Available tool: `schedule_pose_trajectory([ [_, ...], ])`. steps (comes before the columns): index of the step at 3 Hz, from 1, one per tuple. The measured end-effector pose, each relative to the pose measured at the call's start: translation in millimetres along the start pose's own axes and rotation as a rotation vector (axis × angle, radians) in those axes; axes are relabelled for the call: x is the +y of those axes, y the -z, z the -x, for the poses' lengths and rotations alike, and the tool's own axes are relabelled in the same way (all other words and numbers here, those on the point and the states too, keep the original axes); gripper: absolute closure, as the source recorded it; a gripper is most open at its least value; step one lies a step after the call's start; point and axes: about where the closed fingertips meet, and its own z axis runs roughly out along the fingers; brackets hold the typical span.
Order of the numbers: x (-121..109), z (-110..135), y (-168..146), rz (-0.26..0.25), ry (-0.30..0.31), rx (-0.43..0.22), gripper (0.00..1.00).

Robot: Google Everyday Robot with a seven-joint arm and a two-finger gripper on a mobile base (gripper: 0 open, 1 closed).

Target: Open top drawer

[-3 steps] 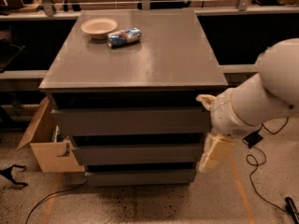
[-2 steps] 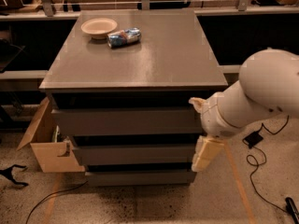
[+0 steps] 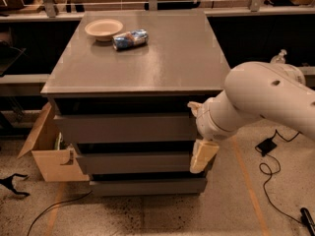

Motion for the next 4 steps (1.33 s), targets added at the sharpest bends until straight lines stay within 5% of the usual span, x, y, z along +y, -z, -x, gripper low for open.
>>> schedule_pose_trajectory([
  [2,-20,9,-46,0.002,0.025,0.010,0.00],
  [4,-38,-1,-68,-0.072,0.038,0.020,0.00],
])
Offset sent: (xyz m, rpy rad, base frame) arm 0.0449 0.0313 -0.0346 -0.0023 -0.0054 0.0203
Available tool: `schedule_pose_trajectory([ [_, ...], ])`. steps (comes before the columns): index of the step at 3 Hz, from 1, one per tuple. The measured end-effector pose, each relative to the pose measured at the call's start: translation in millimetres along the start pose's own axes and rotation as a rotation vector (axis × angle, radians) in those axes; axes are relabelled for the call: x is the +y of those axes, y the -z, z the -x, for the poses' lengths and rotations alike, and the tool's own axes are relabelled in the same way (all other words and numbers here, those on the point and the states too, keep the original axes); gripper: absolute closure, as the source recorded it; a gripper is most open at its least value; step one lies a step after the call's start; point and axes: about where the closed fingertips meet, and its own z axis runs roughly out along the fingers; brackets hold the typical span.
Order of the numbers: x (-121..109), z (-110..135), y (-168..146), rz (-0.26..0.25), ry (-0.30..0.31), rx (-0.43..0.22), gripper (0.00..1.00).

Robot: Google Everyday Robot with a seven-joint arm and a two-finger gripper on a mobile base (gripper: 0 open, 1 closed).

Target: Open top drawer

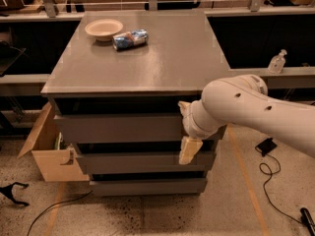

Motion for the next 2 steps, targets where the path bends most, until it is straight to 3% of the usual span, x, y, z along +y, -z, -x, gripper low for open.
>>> schedule_pose_trajectory([
  [2,-36,-6,-45,-0.042,0.005,-0.035,0.00],
])
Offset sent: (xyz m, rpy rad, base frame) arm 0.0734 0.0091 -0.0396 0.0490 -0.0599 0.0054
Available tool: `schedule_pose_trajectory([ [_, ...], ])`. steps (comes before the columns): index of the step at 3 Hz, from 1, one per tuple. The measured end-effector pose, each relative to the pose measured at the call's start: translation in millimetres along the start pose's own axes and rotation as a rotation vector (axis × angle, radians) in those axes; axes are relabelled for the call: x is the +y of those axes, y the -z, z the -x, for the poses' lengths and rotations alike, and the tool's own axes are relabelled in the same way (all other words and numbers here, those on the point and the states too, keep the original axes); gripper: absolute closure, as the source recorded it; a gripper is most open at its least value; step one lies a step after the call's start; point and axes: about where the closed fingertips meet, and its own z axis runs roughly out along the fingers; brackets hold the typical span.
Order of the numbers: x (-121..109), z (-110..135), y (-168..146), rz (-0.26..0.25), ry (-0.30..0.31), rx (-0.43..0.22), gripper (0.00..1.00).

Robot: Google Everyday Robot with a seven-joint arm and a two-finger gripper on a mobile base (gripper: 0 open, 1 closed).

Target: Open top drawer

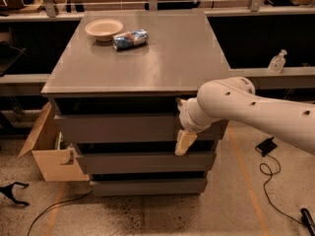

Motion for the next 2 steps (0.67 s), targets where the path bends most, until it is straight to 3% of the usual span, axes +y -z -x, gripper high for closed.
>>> schedule_pose_trajectory([
  [2,-18,-2,-35,0.016,-0.006,-0.034,0.00],
])
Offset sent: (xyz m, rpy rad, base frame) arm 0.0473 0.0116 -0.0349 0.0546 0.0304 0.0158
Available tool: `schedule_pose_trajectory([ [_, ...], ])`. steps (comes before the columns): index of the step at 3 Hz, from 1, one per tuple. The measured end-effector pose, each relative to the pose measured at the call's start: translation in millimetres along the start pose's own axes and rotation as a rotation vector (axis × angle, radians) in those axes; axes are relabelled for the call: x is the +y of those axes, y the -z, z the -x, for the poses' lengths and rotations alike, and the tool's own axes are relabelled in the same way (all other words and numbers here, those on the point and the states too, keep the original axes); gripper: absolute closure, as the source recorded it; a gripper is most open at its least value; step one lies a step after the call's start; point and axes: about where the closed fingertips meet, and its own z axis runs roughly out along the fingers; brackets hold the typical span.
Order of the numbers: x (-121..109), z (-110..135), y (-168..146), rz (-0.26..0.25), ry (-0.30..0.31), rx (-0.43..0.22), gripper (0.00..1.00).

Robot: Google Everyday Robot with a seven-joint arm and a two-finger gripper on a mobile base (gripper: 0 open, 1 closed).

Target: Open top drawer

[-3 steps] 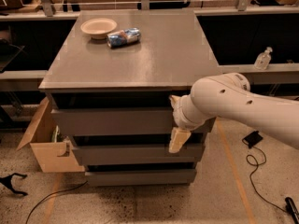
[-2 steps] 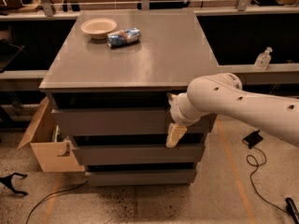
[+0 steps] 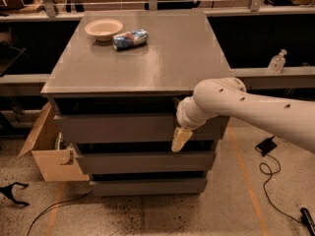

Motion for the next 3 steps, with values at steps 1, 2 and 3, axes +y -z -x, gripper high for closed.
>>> schedule_pose_trajectory([
  [1,-0.8,-3.5,-11.4,0.015,-0.015,-0.016,0.18],
  [2,4.4,-6.6,-11.9,0.033,-0.026,-0.022,0.41],
  [3,7.8,-6.7,-8.3,0.040,-0.029,-0.023,0.65],
])
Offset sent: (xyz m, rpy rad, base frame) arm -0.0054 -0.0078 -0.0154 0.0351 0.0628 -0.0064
